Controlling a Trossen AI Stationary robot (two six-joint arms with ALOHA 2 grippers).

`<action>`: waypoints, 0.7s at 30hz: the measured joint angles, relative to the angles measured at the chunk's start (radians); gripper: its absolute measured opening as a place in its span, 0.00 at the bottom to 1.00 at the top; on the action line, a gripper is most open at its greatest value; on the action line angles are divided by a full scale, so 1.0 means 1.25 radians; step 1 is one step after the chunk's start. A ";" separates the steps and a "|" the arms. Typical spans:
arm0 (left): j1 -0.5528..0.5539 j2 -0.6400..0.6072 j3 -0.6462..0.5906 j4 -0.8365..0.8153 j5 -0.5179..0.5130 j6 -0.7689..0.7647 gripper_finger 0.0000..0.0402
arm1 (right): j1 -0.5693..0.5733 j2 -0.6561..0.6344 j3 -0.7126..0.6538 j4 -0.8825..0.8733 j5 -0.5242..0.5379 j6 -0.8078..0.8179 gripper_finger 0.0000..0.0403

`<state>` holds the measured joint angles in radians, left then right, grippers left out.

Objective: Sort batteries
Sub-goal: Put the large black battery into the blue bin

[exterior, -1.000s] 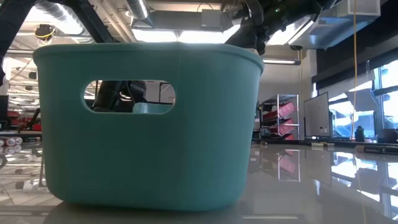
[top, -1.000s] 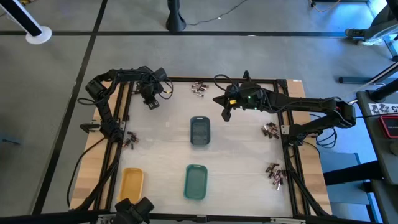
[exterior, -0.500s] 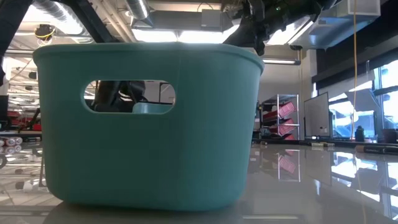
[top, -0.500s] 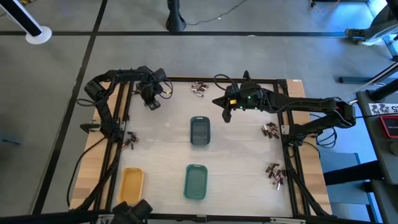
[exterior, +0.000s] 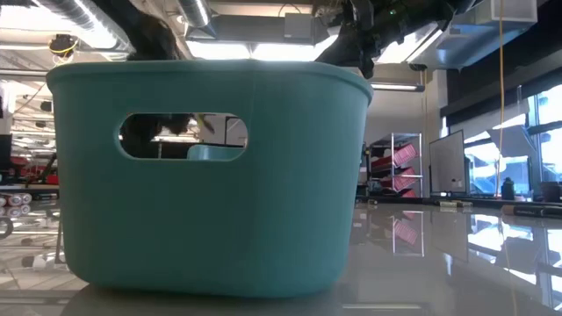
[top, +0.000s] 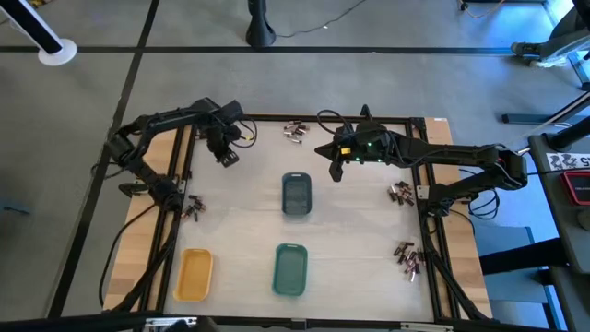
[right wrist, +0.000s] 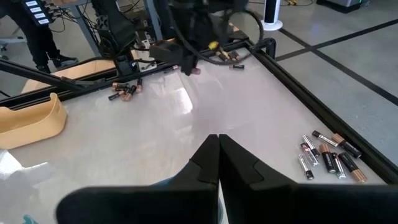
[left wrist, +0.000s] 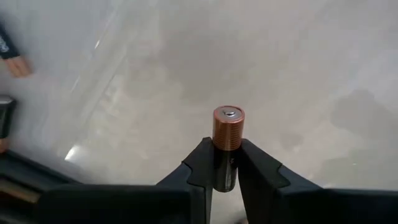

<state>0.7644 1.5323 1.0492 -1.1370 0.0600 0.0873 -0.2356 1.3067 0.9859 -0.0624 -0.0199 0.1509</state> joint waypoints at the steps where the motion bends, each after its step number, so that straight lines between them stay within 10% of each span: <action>1: -0.016 -0.018 0.000 0.004 0.020 -0.023 0.12 | 0.000 0.000 0.000 0.000 0.000 -0.001 0.01; 7: -0.144 -0.079 0.002 0.151 0.173 -0.177 0.10 | 0.000 0.000 0.000 0.000 0.000 -0.022 0.01; 21: -0.351 0.049 0.002 0.583 0.241 -0.400 0.13 | -0.001 0.000 0.000 -0.072 0.030 -0.023 0.01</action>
<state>0.3254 1.5935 1.0512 -0.4078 0.3612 -0.4123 -0.2363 1.3064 0.9859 -0.1521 0.0180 0.1223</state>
